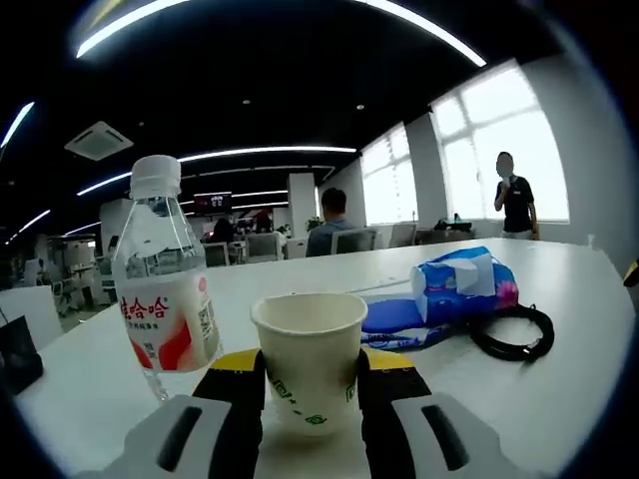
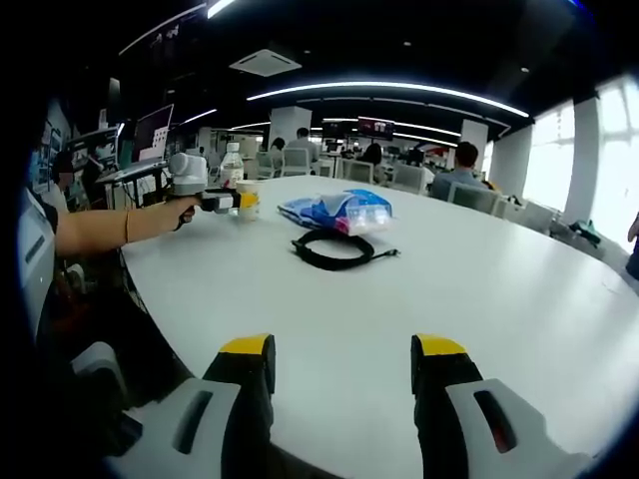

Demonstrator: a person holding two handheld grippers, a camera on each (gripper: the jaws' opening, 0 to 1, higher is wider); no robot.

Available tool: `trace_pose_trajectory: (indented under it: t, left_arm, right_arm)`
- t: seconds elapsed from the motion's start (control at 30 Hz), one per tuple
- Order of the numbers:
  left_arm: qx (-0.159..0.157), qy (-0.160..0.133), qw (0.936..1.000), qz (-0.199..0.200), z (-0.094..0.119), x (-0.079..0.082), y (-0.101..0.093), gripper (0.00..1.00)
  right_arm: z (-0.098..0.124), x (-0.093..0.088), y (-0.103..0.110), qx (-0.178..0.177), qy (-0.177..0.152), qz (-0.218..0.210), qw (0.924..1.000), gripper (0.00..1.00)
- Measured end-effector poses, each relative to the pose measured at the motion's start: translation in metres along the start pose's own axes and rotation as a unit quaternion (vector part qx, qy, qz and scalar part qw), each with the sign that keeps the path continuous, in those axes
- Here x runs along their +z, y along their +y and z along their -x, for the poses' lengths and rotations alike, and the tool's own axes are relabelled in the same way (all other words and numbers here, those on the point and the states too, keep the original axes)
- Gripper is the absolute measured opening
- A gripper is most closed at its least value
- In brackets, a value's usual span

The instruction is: Arrange the tabletop items into an orderly group along one side of the table until the central work area is clear of visible clutter.

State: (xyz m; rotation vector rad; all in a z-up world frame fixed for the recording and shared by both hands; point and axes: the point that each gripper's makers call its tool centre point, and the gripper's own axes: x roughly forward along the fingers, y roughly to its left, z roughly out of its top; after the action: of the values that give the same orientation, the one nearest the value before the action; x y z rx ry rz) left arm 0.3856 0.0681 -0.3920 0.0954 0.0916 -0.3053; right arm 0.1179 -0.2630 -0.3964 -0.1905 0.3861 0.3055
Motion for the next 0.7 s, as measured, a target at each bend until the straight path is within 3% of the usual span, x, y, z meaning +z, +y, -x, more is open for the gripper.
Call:
trace_pose_trajectory:
  t: [0.4, 0.7]
  left_arm:
    - [0.005, 0.011, 0.9995, 0.028, 0.0021, -0.0039, 0.0027, 0.38]
    - [-0.004, 0.016, 0.9999, 0.005, 0.0024, -0.0037, -0.0025, 0.39]
  right_arm:
    - [-0.0014, 0.0009, 0.0006, 0.004, -0.001, 0.0, 1.0, 0.53]
    - [-0.0013, 0.0011, 0.0022, 0.005, -0.001, 0.002, 1.0, 0.53]
